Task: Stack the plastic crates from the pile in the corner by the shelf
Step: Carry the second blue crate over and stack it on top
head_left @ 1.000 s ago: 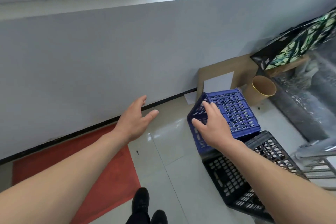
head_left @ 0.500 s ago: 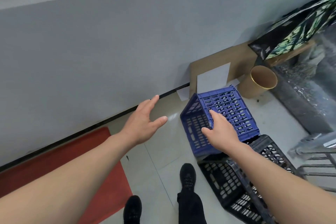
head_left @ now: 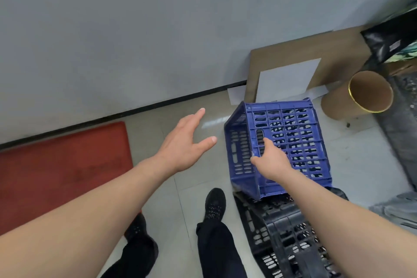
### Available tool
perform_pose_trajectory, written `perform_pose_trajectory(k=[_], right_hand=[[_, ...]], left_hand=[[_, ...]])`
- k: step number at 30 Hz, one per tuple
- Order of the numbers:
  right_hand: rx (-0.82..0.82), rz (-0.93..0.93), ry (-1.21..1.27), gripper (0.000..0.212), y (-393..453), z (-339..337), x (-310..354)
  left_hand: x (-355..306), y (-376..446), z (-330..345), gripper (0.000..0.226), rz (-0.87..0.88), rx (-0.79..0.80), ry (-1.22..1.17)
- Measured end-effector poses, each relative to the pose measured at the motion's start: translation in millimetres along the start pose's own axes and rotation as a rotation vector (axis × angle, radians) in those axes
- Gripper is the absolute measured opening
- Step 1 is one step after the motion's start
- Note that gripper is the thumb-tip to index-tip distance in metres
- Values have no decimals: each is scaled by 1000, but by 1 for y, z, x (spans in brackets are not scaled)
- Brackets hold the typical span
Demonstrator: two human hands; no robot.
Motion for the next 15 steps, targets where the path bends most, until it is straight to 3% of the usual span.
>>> perform_pose_trajectory(k=[10, 15], right_hand=[[120, 33, 70, 96, 53, 54, -7], [60, 79, 141, 103, 65, 60, -1]], left_hand=[[67, -2, 18, 81, -119, 2, -48], [102, -7, 3, 83, -166, -34, -73]])
Point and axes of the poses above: each hand's wrist, its own y-axis towards the middle knuckle, its own z-axis out of the palm, x = y × z, the point moved 9 cm from there along y, towards the middle knuckle, and after that the axes turned 3 degrees about -y, right-handed, at the moved point
